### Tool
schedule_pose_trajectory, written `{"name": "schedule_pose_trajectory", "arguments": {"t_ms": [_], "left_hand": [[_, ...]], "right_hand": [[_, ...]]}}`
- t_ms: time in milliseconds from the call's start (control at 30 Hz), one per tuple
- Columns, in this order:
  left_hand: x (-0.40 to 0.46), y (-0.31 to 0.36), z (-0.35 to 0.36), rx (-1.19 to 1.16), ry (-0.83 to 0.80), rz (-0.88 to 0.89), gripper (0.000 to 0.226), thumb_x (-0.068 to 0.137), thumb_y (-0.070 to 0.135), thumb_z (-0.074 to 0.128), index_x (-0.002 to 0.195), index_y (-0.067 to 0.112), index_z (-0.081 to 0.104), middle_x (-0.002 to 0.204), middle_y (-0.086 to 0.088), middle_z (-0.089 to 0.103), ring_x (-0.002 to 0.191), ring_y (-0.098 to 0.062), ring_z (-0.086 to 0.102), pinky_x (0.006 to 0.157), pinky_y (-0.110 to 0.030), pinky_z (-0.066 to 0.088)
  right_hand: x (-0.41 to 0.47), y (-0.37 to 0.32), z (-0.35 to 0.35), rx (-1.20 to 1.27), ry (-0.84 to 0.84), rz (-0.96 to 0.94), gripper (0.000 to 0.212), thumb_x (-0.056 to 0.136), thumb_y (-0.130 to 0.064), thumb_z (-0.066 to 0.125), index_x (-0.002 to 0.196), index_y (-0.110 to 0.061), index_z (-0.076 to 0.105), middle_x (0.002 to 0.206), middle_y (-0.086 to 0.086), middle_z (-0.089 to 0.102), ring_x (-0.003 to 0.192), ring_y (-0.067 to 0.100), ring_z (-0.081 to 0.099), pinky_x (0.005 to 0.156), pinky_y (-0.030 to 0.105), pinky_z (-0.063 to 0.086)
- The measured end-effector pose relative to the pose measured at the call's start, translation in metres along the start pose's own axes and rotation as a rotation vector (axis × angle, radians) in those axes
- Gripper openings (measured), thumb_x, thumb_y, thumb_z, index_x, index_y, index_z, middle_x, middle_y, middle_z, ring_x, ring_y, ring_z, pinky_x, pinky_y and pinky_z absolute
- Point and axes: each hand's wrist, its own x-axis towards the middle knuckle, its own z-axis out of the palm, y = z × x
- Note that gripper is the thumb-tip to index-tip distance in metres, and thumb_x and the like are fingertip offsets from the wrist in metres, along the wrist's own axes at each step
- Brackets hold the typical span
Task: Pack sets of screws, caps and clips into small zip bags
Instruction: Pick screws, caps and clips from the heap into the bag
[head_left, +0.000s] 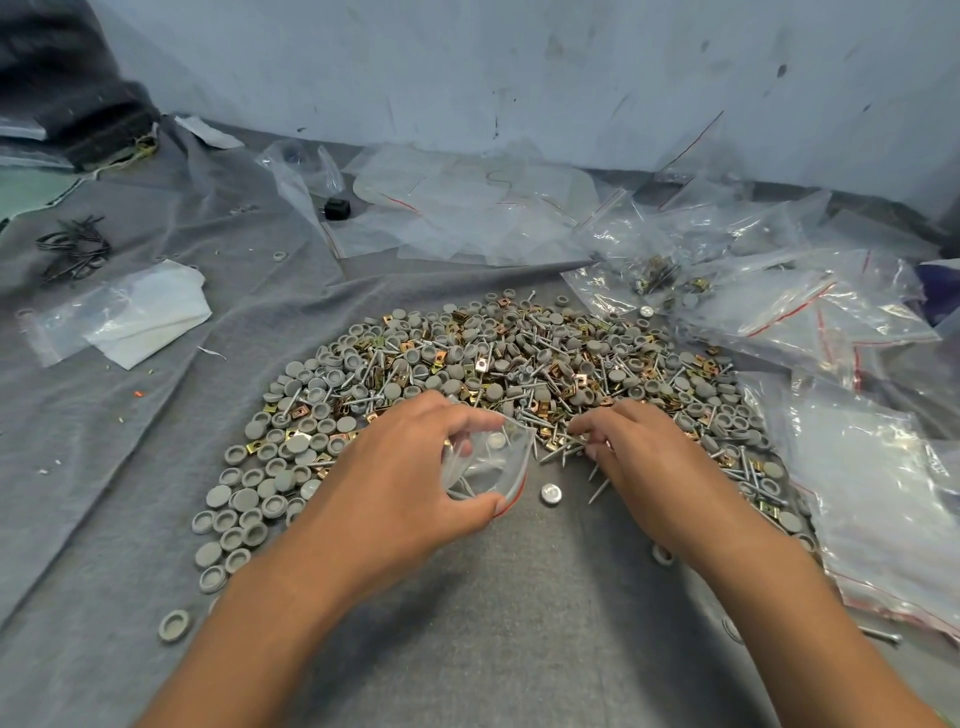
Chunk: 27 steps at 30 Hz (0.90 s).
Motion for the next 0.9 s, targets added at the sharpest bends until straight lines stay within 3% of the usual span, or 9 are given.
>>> {"name": "schedule_pose_trajectory", "arguments": {"t_ms": [167, 333, 467, 567, 700, 800, 900], "left_hand": [[-0.001, 0.0, -0.001, -0.007, -0.005, 0.001, 0.061, 0.075, 0.05, 0.08, 0.131, 0.05, 0.056, 0.102, 0.028, 0.053, 0.099, 0.013, 0.046, 0.085, -0.026, 0.05], [0.0, -0.002, 0.0, -0.004, 0.001, 0.001, 0.061, 0.074, 0.054, 0.078, 0.131, 0.051, 0.056, 0.101, 0.027, 0.053, 0.1, 0.013, 0.046, 0.084, -0.025, 0.05], [0.0, -0.002, 0.002, 0.005, -0.007, -0.01, 0.064, 0.072, 0.057, 0.075, 0.132, 0.053, 0.053, 0.101, 0.026, 0.053, 0.097, 0.011, 0.047, 0.085, -0.029, 0.053], [0.0, -0.002, 0.003, 0.004, 0.001, -0.008, 0.062, 0.074, 0.054, 0.077, 0.131, 0.052, 0.055, 0.101, 0.025, 0.054, 0.099, 0.01, 0.047, 0.085, -0.028, 0.052], [0.0, 0.001, 0.004, -0.006, 0.018, 0.007, 0.06, 0.074, 0.052, 0.078, 0.131, 0.049, 0.057, 0.101, 0.023, 0.054, 0.096, 0.008, 0.048, 0.084, -0.021, 0.047], [0.001, 0.002, 0.004, -0.018, 0.019, 0.01, 0.062, 0.074, 0.051, 0.079, 0.132, 0.046, 0.058, 0.099, 0.024, 0.054, 0.092, 0.008, 0.048, 0.082, -0.023, 0.047], [0.001, 0.002, 0.004, -0.024, 0.008, 0.006, 0.06, 0.074, 0.051, 0.078, 0.131, 0.046, 0.058, 0.1, 0.024, 0.054, 0.093, 0.008, 0.049, 0.083, -0.026, 0.05]], "right_hand": [[0.004, -0.005, 0.002, -0.104, -0.041, 0.072, 0.019, 0.101, -0.036, 0.054, 0.119, -0.03, 0.055, 0.115, -0.009, 0.054, 0.108, 0.016, 0.049, 0.079, 0.03, 0.043], [0.0, -0.002, 0.003, -0.154, -0.07, 0.058, 0.01, 0.102, -0.042, 0.05, 0.105, -0.034, 0.046, 0.106, -0.012, 0.044, 0.096, 0.011, 0.037, 0.075, 0.028, 0.035], [0.0, 0.001, -0.005, 0.108, -0.025, 0.132, 0.01, 0.102, -0.036, 0.052, 0.094, -0.035, 0.048, 0.09, -0.015, 0.054, 0.079, 0.004, 0.049, 0.067, 0.031, 0.043], [-0.003, -0.005, -0.011, 0.283, 0.053, 0.115, 0.007, 0.102, -0.033, 0.053, 0.096, -0.036, 0.051, 0.09, -0.014, 0.06, 0.078, 0.001, 0.054, 0.064, 0.017, 0.041], [-0.011, -0.032, -0.02, 0.546, 0.183, -0.09, 0.015, 0.099, -0.023, 0.061, 0.093, -0.037, 0.057, 0.086, -0.015, 0.063, 0.081, 0.001, 0.058, 0.063, 0.006, 0.041], [-0.017, -0.049, -0.02, 0.39, 0.303, -0.389, 0.007, 0.095, -0.024, 0.063, 0.101, -0.025, 0.066, 0.095, -0.02, 0.06, 0.085, 0.0, 0.059, 0.076, 0.009, 0.043], [-0.018, -0.054, -0.016, 0.262, 0.353, -0.494, 0.017, 0.095, -0.026, 0.065, 0.108, -0.016, 0.071, 0.103, -0.009, 0.064, 0.093, 0.006, 0.059, 0.082, 0.022, 0.05]]}}
